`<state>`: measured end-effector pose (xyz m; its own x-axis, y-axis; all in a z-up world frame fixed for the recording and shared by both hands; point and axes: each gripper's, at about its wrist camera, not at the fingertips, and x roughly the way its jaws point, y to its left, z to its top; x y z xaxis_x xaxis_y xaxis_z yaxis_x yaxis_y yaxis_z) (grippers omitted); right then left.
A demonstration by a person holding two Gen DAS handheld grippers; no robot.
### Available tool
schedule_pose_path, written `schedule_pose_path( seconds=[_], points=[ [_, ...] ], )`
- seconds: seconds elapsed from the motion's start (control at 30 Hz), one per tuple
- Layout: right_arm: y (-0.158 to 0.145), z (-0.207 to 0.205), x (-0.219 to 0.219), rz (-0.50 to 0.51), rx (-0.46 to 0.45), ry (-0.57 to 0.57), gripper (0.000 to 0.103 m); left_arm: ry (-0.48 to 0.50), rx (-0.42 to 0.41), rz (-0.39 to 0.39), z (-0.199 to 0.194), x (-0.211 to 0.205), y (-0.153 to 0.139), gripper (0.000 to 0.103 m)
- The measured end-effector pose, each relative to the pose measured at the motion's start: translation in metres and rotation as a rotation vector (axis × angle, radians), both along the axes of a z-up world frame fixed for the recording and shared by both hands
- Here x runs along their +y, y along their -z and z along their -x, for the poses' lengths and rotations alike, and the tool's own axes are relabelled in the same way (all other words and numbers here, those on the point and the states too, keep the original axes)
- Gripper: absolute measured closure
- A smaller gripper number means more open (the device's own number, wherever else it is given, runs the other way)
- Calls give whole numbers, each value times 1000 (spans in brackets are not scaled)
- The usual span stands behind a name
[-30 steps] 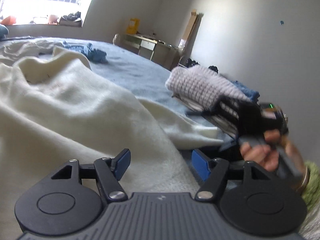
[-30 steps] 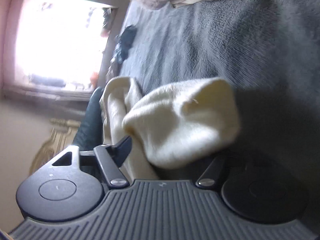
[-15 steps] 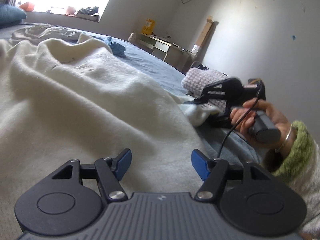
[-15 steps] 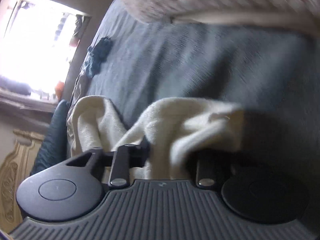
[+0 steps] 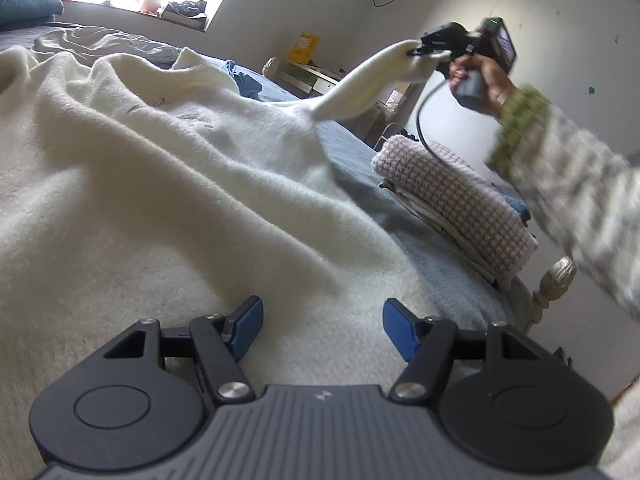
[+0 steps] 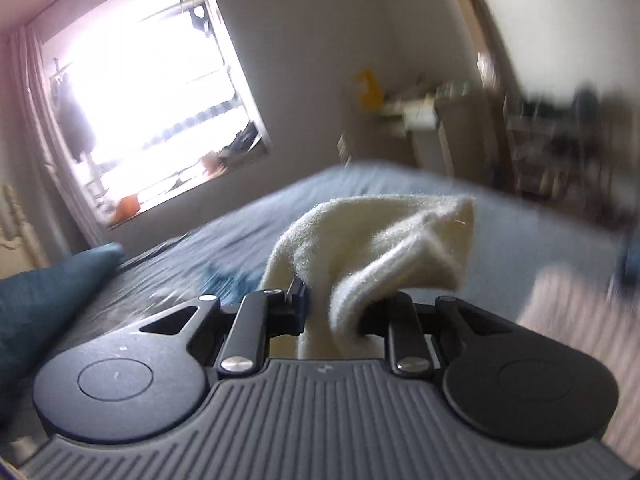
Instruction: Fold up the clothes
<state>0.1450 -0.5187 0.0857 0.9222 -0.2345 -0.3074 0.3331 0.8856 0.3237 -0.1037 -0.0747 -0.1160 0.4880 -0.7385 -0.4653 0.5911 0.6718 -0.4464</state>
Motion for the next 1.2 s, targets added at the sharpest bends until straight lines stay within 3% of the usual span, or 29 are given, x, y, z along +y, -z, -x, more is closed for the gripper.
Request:
schedule_pose_path(
  seconds=[0.1, 0.17, 0.27, 0.3, 0.37, 0.47, 0.53, 0.63, 0.7, 0.77, 0.9, 0.97, 1.1, 1.2],
  points=[
    [13, -35, -31, -28, 89, 2, 78, 6, -2, -10, 0, 1, 0, 35],
    [40, -60, -45, -36, 255, 25, 68, 8, -3, -17, 0, 1, 0, 35],
    [67, -79, -52, 2, 470, 61, 63, 9, -7, -28, 0, 1, 0, 35],
    [69, -72, -51, 23, 489, 69, 61, 7, -8, -29, 0, 0, 0, 35],
    [54, -58, -48, 84, 484, 74, 51, 3, -8, -30, -1, -1, 0, 35],
    [3, -24, -41, 173, 431, 73, 46, -9, -10, -37, -1, -2, -3, 35],
    [-26, 17, -29, 186, 366, 4, 44, -22, -12, -42, 1, -1, -6, 35],
    [-37, 92, 2, 119, 296, -230, 38, -44, -25, -53, 8, 2, -12, 35],
    [-14, 140, 26, 23, 312, -396, 37, -59, -24, -56, 11, 5, -15, 35],
    [28, 181, 53, -82, 364, -517, 37, -78, -27, -82, 14, 7, -17, 36],
    [132, 234, 91, -380, 450, -651, 38, -112, -40, -166, 22, 10, -21, 42],
    [168, 249, 100, -503, 439, -672, 40, -119, -33, -178, 25, 13, -23, 42],
    [206, 262, 110, -580, 426, -632, 40, -131, -48, -189, 31, 15, -34, 42],
    [213, 269, 117, -562, 393, -617, 50, -107, -62, -172, 27, 7, -45, 42]
  ],
)
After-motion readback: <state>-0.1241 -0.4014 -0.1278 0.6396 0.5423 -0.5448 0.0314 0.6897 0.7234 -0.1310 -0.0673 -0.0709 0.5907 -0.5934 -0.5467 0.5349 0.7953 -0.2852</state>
